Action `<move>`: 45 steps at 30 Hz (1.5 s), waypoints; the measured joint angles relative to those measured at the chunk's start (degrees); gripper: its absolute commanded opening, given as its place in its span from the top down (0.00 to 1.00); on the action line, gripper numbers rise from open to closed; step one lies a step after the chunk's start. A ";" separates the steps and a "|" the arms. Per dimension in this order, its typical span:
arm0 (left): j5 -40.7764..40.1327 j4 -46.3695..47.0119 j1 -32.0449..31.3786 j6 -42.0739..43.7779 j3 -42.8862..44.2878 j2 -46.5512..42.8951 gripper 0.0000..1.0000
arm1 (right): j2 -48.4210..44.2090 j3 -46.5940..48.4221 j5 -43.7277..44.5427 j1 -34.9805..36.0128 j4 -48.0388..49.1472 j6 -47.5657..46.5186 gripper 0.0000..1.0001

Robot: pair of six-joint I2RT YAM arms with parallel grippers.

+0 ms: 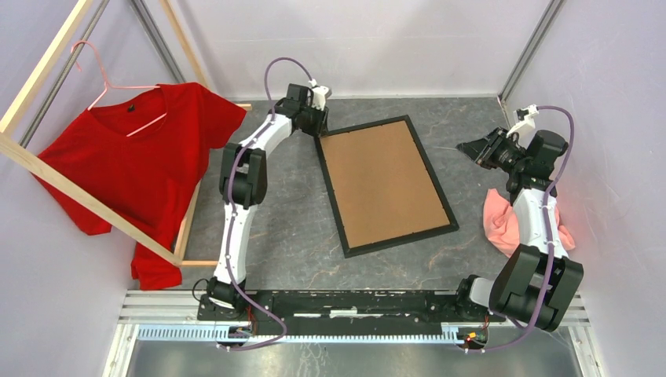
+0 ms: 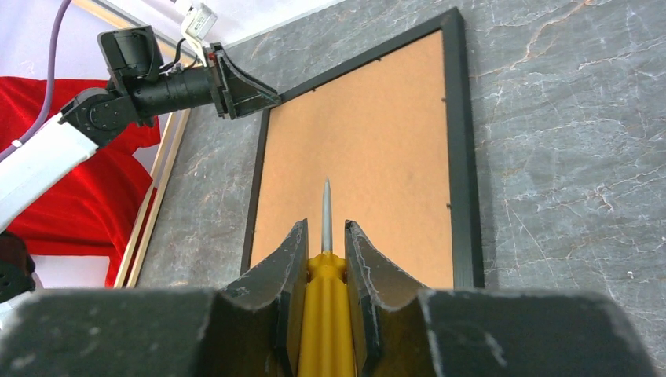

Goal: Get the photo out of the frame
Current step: Adjust the photo frame at the center of the board.

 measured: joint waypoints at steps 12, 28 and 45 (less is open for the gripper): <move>-8.66 4.48 9.18 -18.82 -27.91 -15.82 0.65 | -0.85 0.00 0.22 0.00 -0.07 0.26 1.00; 4.33 5.42 3.87 -7.10 -44.81 -34.99 0.35 | -2.14 0.00 0.22 0.00 -0.13 0.28 1.00; -6.23 -4.70 -20.94 40.11 -68.15 -60.00 0.19 | -3.23 0.00 -0.31 -0.87 -0.02 0.79 1.00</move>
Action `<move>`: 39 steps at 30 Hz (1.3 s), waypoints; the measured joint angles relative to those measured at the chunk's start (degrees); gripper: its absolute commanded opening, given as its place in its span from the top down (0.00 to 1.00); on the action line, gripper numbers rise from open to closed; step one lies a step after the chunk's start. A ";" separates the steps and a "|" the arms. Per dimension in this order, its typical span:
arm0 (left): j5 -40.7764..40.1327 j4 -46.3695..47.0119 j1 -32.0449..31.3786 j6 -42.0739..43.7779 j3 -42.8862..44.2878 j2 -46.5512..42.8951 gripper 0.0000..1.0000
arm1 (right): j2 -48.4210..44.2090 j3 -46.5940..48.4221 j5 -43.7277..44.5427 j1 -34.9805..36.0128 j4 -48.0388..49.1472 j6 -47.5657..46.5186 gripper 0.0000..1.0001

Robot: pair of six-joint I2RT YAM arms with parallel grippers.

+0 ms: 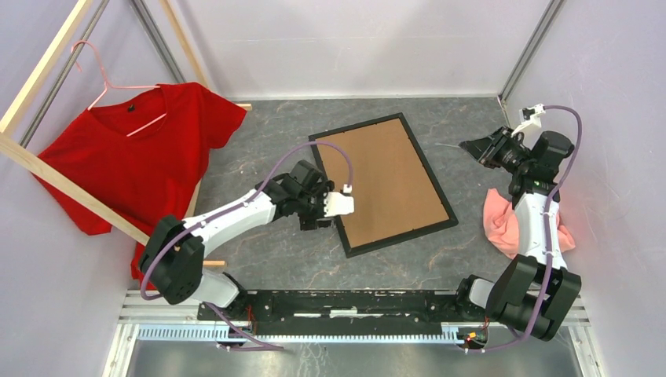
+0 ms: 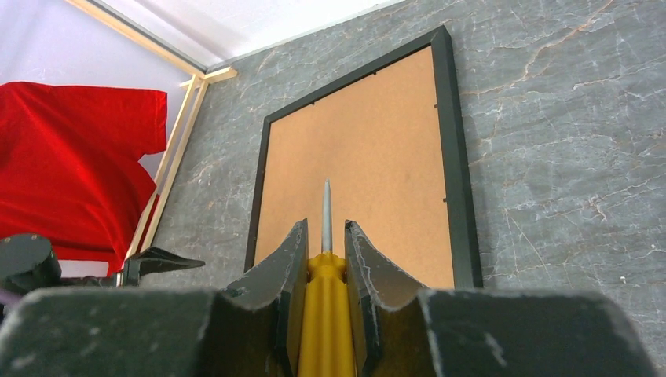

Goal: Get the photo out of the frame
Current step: Adjust the photo frame at the center of the board.

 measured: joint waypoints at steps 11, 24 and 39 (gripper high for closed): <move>-5.66 5.33 -11.34 15.78 -3.76 -0.26 0.19 | -0.13 -0.81 -0.59 -1.62 1.27 1.29 1.00; -3.80 0.76 -11.50 31.04 1.57 9.60 0.22 | -0.20 -1.27 -0.92 -2.03 2.16 2.43 1.00; -1.92 -3.15 -14.23 34.25 4.63 13.27 0.33 | -0.20 -1.29 -1.03 -2.03 2.16 2.49 1.00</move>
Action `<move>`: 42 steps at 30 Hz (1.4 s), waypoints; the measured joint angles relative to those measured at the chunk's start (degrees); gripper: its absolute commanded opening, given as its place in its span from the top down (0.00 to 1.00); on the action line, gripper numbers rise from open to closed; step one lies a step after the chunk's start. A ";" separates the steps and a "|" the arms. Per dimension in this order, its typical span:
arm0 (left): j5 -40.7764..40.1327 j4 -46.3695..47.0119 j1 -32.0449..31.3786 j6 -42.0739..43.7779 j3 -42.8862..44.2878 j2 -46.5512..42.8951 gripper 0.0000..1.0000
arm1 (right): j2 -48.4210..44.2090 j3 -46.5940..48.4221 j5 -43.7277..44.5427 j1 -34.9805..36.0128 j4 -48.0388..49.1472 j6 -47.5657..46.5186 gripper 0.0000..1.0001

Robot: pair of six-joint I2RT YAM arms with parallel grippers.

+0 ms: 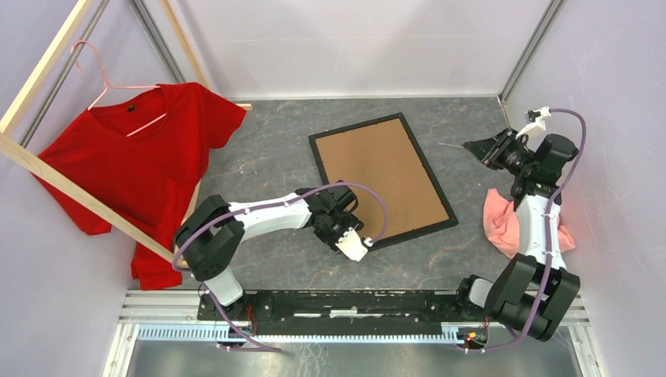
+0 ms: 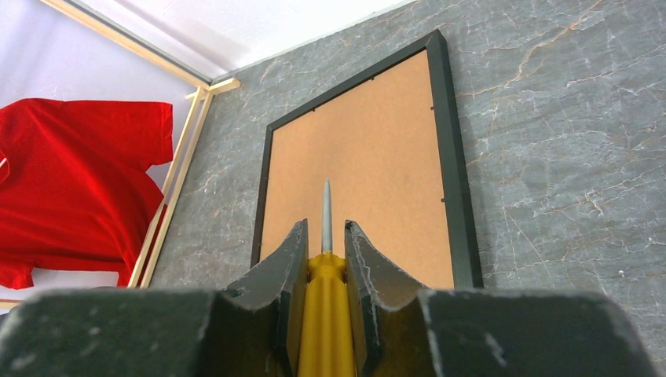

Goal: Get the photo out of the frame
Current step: Adjust the photo frame at the center of the board.

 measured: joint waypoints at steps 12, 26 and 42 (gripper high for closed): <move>0.22 -0.22 -0.42 -0.02 0.63 0.94 0.44 | 0.00 0.00 -0.46 0.00 0.02 0.02 1.00; 0.42 0.26 -0.63 -0.07 0.61 0.90 0.61 | 0.02 0.00 -1.05 0.00 0.00 0.44 1.00; 1.90 -0.17 -1.79 -4.74 1.57 0.79 0.90 | 0.50 0.00 -1.84 0.00 0.00 0.66 1.00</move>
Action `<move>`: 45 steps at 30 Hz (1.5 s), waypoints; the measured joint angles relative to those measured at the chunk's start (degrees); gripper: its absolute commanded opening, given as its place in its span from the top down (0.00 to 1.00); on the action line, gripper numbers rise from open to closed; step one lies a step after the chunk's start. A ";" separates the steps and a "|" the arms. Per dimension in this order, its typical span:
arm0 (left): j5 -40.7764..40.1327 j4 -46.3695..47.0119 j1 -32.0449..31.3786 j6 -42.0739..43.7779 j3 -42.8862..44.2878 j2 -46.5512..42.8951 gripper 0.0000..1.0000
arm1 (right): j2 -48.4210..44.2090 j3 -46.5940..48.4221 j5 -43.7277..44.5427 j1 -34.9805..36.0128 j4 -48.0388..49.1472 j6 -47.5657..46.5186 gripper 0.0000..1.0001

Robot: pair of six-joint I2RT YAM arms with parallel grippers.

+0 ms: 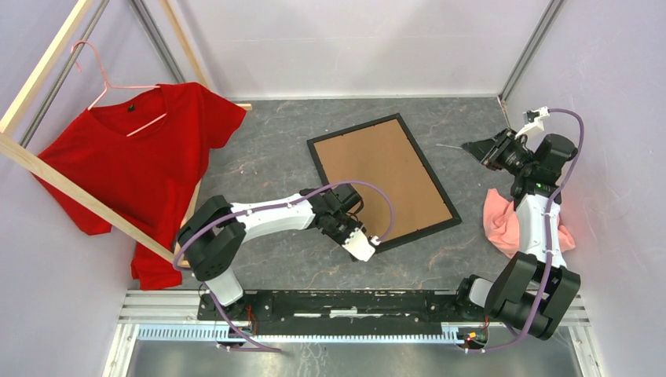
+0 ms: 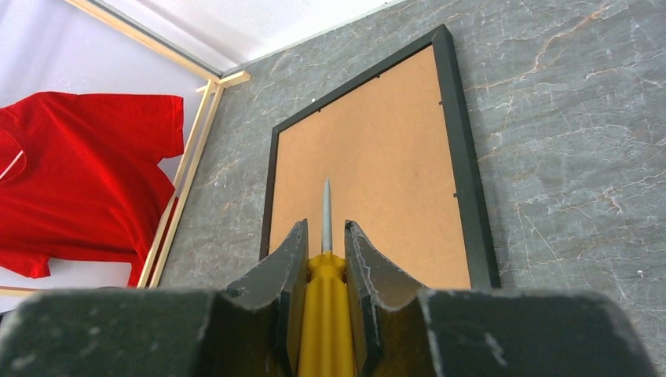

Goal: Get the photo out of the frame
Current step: Adjust the photo frame at the center of the board.

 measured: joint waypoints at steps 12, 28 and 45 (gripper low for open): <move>2.12 -0.24 -3.74 -11.28 3.34 2.64 0.92 | 0.00 0.00 -0.09 0.00 0.00 0.63 1.00; -0.87 3.74 -6.78 -36.61 9.09 7.34 0.90 | 0.17 0.02 -1.11 -0.85 -0.04 0.63 1.00; -5.35 5.20 -10.54 -47.60 9.33 6.27 0.46 | 0.61 0.02 -1.38 -2.08 -0.44 0.66 1.00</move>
